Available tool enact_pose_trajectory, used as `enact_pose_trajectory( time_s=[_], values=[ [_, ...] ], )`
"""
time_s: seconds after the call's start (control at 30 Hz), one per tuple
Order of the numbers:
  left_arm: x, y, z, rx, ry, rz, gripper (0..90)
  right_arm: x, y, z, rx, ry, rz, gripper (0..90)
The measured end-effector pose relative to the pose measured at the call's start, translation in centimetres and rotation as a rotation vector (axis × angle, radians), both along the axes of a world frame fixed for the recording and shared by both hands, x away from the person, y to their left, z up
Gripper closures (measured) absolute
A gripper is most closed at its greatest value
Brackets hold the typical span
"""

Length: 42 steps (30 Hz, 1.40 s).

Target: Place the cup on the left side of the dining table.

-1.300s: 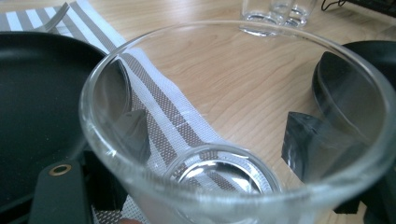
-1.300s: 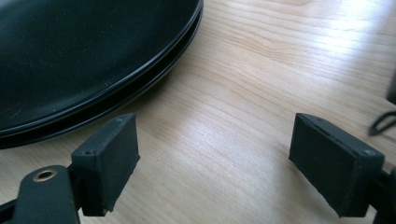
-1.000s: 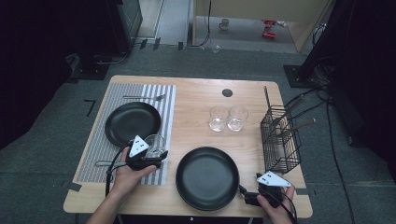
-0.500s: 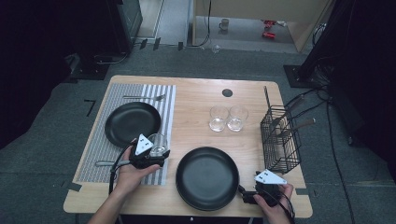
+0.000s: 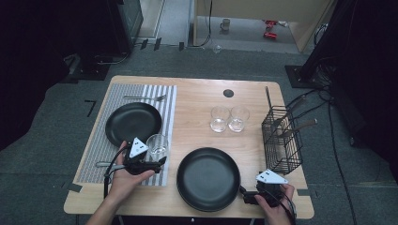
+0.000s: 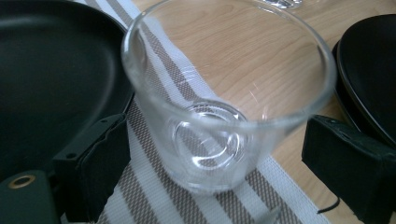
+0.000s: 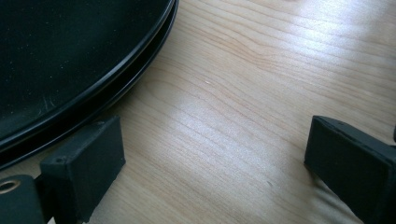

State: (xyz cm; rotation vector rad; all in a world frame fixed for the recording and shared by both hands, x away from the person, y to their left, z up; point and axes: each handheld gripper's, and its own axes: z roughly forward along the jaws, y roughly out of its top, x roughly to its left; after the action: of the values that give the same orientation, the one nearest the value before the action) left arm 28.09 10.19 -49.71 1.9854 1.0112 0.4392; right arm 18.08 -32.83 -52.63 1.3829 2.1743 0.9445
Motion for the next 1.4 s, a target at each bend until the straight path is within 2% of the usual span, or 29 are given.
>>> enact_pose_trajectory(
  time_s=[0.13, 0.2, 0.3, 0.33, 0.53, 0.6, 0.63, 0.7, 0.73, 0.83, 0.97, 1.07, 1.2, 1.27, 1.3, 1.4],
  values=[
    [-1.3, 1.2, 0.6, -0.003, -0.017, 0.002, 8.1, 0.2, -0.1, 0.0, -0.003, 0.004, 0.012, 1.9],
    [-2.4, 2.4, 0.5, 0.021, -0.030, 0.014, 8.1, 0.3, -0.1, 0.0, -0.004, 0.007, 0.013, 1.3],
    [-3.3, 3.9, 0.2, 0.034, -0.019, 0.027, 8.1, 0.4, -0.1, 0.0, -0.004, 0.010, 0.012, 0.0],
    [-3.3, 3.9, 0.2, 0.034, -0.019, 0.027, 8.1, 0.5, -0.2, 0.0, -0.007, 0.012, 0.014, 0.0],
    [-5.6, 7.8, -0.2, 0.051, 0.001, 0.101, 8.1, 0.7, -0.3, 0.0, -0.007, 0.011, 0.028, 0.0],
    [-5.8, 8.3, -0.2, 0.051, 0.005, 0.108, 8.1, 0.7, -0.3, 0.0, -0.007, 0.011, 0.028, 0.0],
    [-6.2, 9.4, -0.5, 0.056, 0.009, 0.126, 8.1, 0.7, -0.3, 0.0, -0.007, 0.011, 0.028, 0.0],
    [-6.3, 10.0, -0.6, 0.064, 0.009, 0.141, 8.1, 0.7, -0.3, 0.0, -0.007, 0.011, 0.028, 0.0],
    [-6.4, 11.0, -0.6, 0.056, 0.021, 0.162, 8.1, 0.7, -0.3, 0.0, -0.007, 0.011, 0.028, 0.0],
    [-6.7, 12.3, -0.9, 0.053, 0.032, 0.190, 8.1, 0.7, -0.3, 0.0, -0.007, 0.011, 0.028, 0.0],
    [-6.8, 14.1, -1.5, 0.084, 0.059, 0.234, 8.1, 0.7, -0.3, 0.0, -0.007, 0.011, 0.028, 0.0],
    [-6.9, 15.5, -1.7, 0.070, 0.072, 0.263, 8.1, 0.7, -0.3, 0.0, -0.007, 0.011, 0.029, 0.0],
    [-6.9, 16.7, -2.1, 0.076, 0.076, 0.284, 8.2, 0.7, -0.3, 0.0, -0.007, 0.011, 0.026, 0.0],
    [-6.9, 16.7, -2.1, 0.075, 0.069, 0.278, 8.2, 0.8, -0.3, 0.0, -0.006, 0.013, 0.023, 0.0],
    [-7.0, 16.7, -2.1, 0.082, 0.051, 0.269, 8.2, 0.8, -0.3, 0.0, -0.007, 0.011, 0.022, 0.0],
    [-7.0, 16.5, -2.3, 0.101, 0.054, 0.256, 8.2, 0.8, -0.3, 0.0, -0.007, 0.011, 0.020, 0.0]
  ],
)
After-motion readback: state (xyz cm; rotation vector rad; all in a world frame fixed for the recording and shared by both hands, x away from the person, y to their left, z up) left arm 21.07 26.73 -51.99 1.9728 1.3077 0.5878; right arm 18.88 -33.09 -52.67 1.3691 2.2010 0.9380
